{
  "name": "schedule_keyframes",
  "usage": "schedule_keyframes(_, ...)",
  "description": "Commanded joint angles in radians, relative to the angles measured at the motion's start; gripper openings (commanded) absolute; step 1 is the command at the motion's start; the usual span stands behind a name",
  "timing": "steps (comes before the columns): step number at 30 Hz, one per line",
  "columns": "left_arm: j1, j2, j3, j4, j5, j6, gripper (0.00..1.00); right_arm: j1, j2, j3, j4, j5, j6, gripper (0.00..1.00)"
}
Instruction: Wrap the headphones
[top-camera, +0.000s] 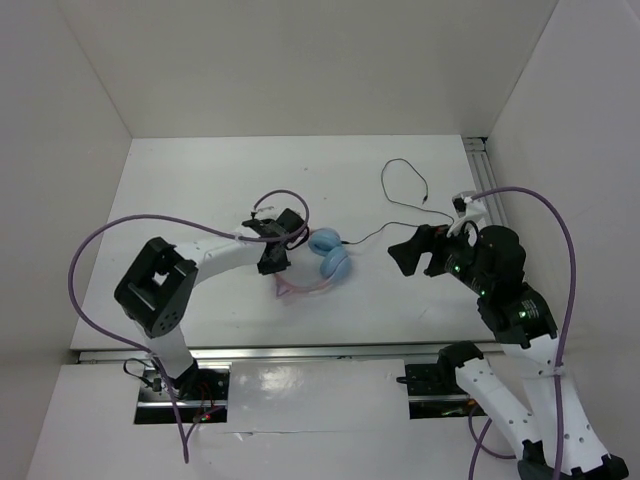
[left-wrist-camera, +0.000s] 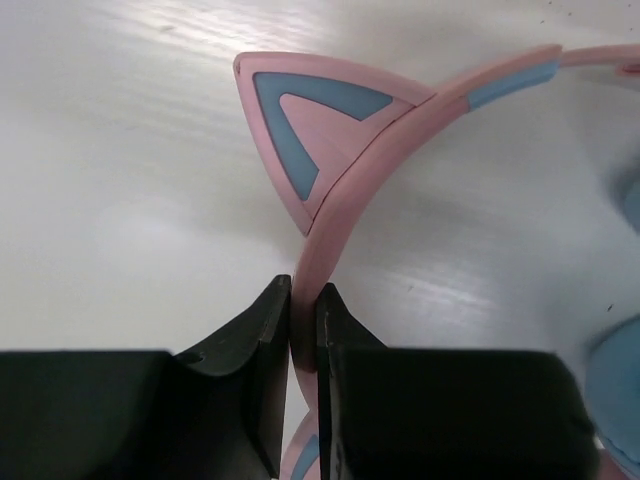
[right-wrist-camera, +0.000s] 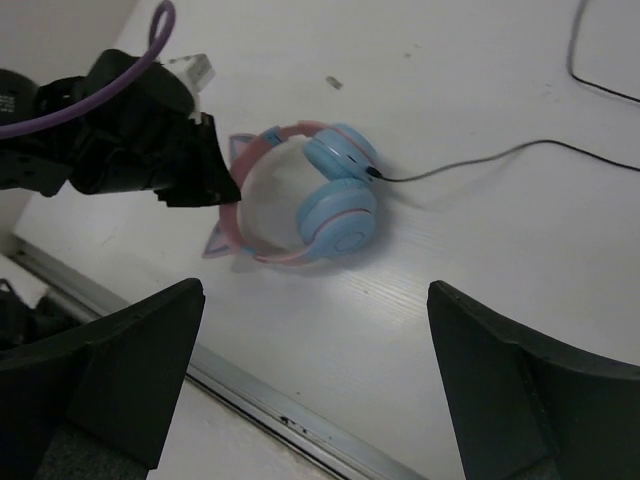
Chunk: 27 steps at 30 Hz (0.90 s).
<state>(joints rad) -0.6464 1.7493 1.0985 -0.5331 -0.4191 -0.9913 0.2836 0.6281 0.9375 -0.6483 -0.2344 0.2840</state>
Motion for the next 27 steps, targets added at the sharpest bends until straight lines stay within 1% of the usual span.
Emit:
schedule_keyframes(1,-0.030,-0.131,0.099,-0.408,-0.222,-0.061,0.00,0.005,-0.080,-0.128,0.198,-0.201,0.073,1.00)
schedule_keyframes(2,-0.030,-0.199,0.124,-0.459,-0.242,-0.072,0.00,0.005,-0.100,-0.166,0.310,-0.241,0.113,1.00)
schedule_keyframes(3,-0.030,-0.233,0.176,-0.499,-0.260,-0.072,0.00,0.005,-0.119,-0.202,0.364,-0.294,0.133,1.00)
schedule_keyframes(4,-0.030,-0.264,0.204,-0.584,-0.309,-0.072,0.00,0.005,-0.148,-0.271,0.466,-0.312,0.156,1.00)
schedule_keyframes(5,-0.030,-0.290,0.236,-0.632,-0.338,-0.082,0.00,0.005,-0.159,-0.305,0.527,-0.322,0.212,1.00)
schedule_keyframes(6,-0.030,-0.338,0.300,-0.678,-0.393,-0.096,0.00,0.005,-0.177,-0.386,0.595,-0.350,0.243,1.00)
schedule_keyframes(7,-0.030,-0.355,0.334,-0.771,-0.417,-0.107,0.00,0.005,-0.177,-0.425,0.740,-0.350,0.276,1.00)
schedule_keyframes(8,-0.030,-0.372,0.368,-0.812,-0.438,-0.107,0.00,0.005,-0.189,-0.465,0.816,-0.350,0.329,1.00)
schedule_keyframes(9,-0.030,-0.384,0.426,-0.832,-0.457,-0.077,0.00,0.005,-0.189,-0.497,0.879,-0.350,0.339,1.00)
schedule_keyframes(11,-0.030,-0.434,0.463,-0.832,-0.457,0.017,0.00,0.005,-0.165,-0.529,0.971,-0.319,0.308,1.00)
schedule_keyframes(13,-0.021,-0.464,0.503,-0.832,-0.443,0.051,0.00,0.005,-0.127,-0.539,1.018,-0.310,0.270,1.00)
schedule_keyframes(14,-0.021,-0.487,0.503,-0.832,-0.443,0.063,0.00,0.005,-0.079,-0.539,1.089,-0.310,0.255,1.00)
schedule_keyframes(16,-0.012,-0.496,0.529,-0.832,-0.434,0.095,0.00,0.014,-0.010,-0.560,1.165,-0.353,0.204,1.00)
schedule_keyframes(17,-0.012,-0.508,0.529,-0.832,-0.422,0.105,0.00,0.014,0.014,-0.560,1.249,-0.379,0.186,1.00)
schedule_keyframes(19,-0.002,-0.522,0.538,-0.832,-0.409,0.123,0.00,0.044,0.076,-0.560,1.303,-0.398,0.144,1.00)
schedule_keyframes(20,-0.002,-0.534,0.538,-0.832,-0.391,0.123,0.00,0.058,0.149,-0.533,1.303,-0.398,0.124,1.00)
schedule_keyframes(21,-0.002,-0.550,0.538,-0.823,-0.380,0.141,0.00,0.099,0.192,-0.517,1.303,-0.398,0.074,1.00)
schedule_keyframes(22,-0.002,-0.550,0.538,-0.814,-0.371,0.151,0.00,0.124,0.234,-0.497,1.288,-0.364,0.045,1.00)
schedule_keyframes(23,-0.002,-0.563,0.538,-0.814,-0.362,0.151,0.00,0.150,0.321,-0.453,1.267,-0.347,0.012,1.00)
schedule_keyframes(24,-0.002,-0.563,0.538,-0.814,-0.362,0.160,0.00,0.176,0.365,-0.433,1.230,-0.330,-0.044,1.00)
schedule_keyframes(25,0.007,-0.574,0.547,-0.814,-0.362,0.160,0.00,0.219,0.407,-0.412,1.213,-0.301,-0.066,1.00)
schedule_keyframes(26,0.007,-0.574,0.564,-0.814,-0.353,0.160,0.00,0.235,0.486,-0.384,1.213,-0.290,-0.081,1.00)
schedule_keyframes(27,0.007,-0.585,0.564,-0.832,-0.340,0.151,0.00,0.245,0.522,-0.375,1.213,-0.277,-0.094,0.99)
